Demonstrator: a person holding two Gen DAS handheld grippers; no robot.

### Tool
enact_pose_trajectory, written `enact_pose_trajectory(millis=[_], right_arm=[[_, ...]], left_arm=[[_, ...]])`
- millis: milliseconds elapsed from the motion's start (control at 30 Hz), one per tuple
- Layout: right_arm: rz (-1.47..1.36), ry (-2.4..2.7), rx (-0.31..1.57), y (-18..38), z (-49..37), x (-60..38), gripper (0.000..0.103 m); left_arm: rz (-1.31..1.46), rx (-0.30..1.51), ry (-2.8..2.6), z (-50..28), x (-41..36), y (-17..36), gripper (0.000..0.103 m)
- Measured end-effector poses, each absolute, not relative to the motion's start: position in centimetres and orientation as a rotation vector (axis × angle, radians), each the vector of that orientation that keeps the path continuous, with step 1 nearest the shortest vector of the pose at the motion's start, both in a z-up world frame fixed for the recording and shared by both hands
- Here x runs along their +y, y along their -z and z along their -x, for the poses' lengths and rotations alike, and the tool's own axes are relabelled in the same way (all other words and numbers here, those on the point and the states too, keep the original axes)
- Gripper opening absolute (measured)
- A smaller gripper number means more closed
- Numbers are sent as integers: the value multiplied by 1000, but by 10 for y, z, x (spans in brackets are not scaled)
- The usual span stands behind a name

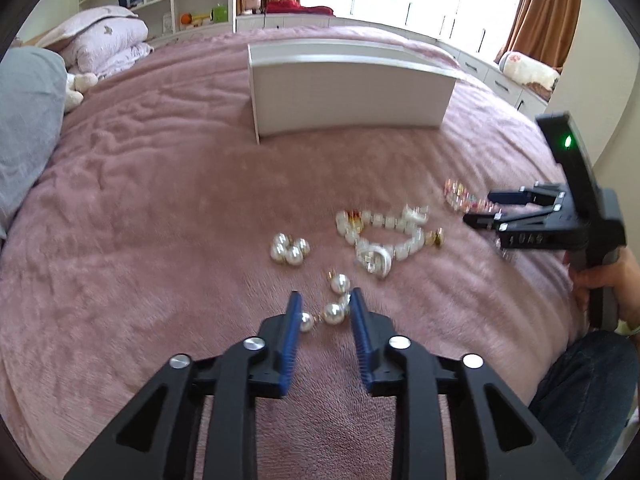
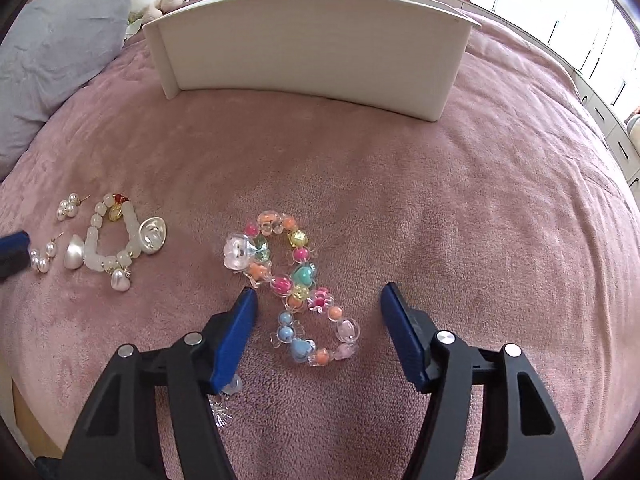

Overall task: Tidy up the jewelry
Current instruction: 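Close the left tool on a pearl earring while the right tool grasps the colorful bracelet, then carry both items to the white bin and open both tools to drop them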

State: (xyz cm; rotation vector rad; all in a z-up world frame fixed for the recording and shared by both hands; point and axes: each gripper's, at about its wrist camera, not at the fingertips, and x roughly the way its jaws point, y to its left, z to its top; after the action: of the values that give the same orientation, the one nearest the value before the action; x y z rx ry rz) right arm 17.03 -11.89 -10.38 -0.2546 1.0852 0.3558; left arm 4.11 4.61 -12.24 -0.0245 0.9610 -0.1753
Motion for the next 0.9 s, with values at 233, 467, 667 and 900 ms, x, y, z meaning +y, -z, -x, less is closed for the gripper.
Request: enact_pose_trajectory(millis=[233, 467, 667, 900], right_arm=[[249, -370, 1090, 105, -171, -120, 50], [234, -395, 1087, 102, -169, -118, 21], [221, -404, 1081, 97, -167, -119, 18], [185, -417, 1037, 75, -163, -123, 17]], left_arm=[[40, 976, 184, -44, 45, 139, 45], [73, 978, 189, -47, 52, 141, 16], [63, 972, 194, -46, 51, 138, 16], [72, 919, 211, -45, 50, 112, 16]])
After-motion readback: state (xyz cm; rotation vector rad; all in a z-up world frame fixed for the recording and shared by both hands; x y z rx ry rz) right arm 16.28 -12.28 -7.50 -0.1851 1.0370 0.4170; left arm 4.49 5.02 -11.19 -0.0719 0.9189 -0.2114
